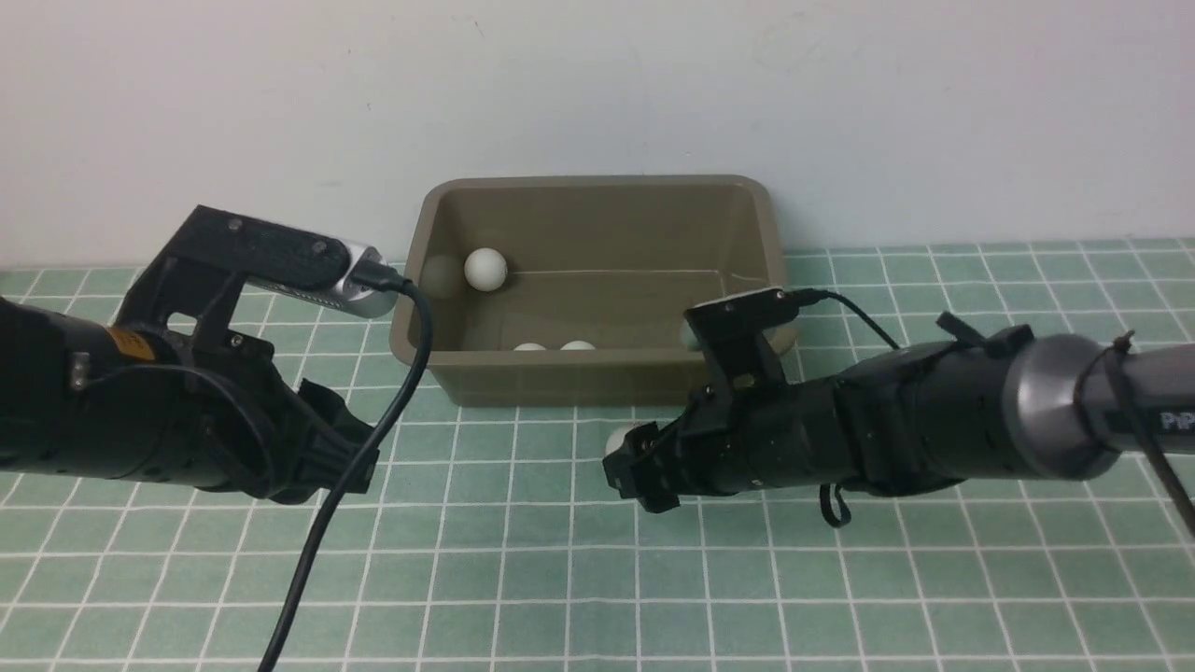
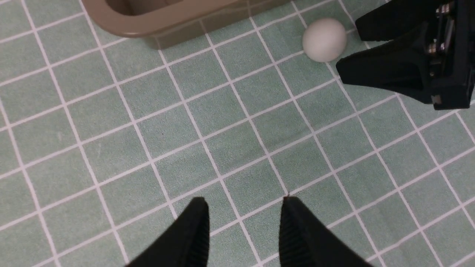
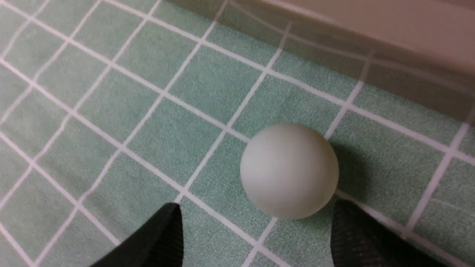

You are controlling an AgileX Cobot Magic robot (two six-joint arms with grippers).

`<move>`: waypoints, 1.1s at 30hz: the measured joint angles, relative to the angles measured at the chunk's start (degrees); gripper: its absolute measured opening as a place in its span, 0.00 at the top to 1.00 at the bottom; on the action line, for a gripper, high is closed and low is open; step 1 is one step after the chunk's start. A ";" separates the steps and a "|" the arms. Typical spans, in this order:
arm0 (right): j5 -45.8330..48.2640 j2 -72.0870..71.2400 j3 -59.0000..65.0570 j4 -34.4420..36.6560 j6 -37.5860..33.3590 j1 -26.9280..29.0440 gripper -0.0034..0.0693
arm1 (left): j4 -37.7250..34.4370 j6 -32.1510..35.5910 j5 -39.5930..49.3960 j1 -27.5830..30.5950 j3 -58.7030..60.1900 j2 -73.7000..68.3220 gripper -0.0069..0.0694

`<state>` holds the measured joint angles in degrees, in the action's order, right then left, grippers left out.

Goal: Put the table tennis balls in the box on the green coffee tablecloth.
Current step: 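Reach for and grasp a ping pong ball on the table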

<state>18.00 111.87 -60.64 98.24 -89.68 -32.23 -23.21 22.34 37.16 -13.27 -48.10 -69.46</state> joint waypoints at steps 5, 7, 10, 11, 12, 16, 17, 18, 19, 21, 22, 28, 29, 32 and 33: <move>0.40 3.11 -2.38 1.04 -2.75 0.00 0.29 | 0.00 0.01 0.00 0.00 0.00 0.00 0.59; 0.77 3.97 -3.56 1.04 -2.88 0.00 0.29 | 0.00 0.01 0.00 0.00 0.00 0.00 0.59; 0.97 4.33 -4.37 1.04 -2.92 0.00 0.29 | 0.00 0.07 0.00 0.00 0.00 0.00 0.59; 0.83 4.38 -4.38 1.08 -2.92 0.00 0.29 | 0.00 0.06 0.06 0.00 0.00 0.00 0.59; 0.59 4.38 -4.38 1.17 -2.92 0.00 0.29 | 0.00 0.06 0.06 0.00 0.00 0.00 0.59; -0.57 4.38 -4.43 1.23 -4.06 0.00 0.30 | 0.00 0.06 0.06 0.00 0.00 0.00 0.59; -0.65 4.38 -4.43 1.23 -4.34 0.00 0.31 | 0.00 0.06 0.06 0.00 0.00 0.00 0.59; -0.71 4.38 -4.43 1.23 -4.46 0.00 0.33 | 0.00 0.06 0.06 0.00 0.00 0.00 0.59; -0.71 4.38 -4.43 1.23 -4.46 0.00 0.35 | 0.00 0.06 0.01 0.00 0.00 0.00 0.59; -0.71 4.38 -4.43 1.23 -4.51 0.00 0.40 | 0.00 0.19 0.01 0.00 0.00 0.00 0.59; -0.78 4.38 -4.43 1.23 -4.51 0.00 0.43 | 0.00 0.18 0.01 0.00 0.00 0.00 0.59; -1.15 4.20 -4.43 1.23 -4.99 0.00 0.52 | 0.00 0.25 -0.04 0.00 0.00 0.00 0.59; -1.15 3.79 -4.43 1.23 -5.27 0.00 0.52 | 0.00 0.25 -0.04 0.00 0.00 0.00 0.59; -1.44 -0.29 -2.74 -1.83 -4.56 0.00 0.52 | 0.00 0.35 -0.04 0.00 0.00 0.00 0.59; -1.55 -2.65 -1.58 -3.97 -3.47 0.00 0.52 | 0.00 0.35 -0.04 0.00 0.00 0.00 0.59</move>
<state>16.45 109.22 -62.22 94.27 -93.15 -32.23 -23.21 22.70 37.12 -13.27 -48.10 -69.46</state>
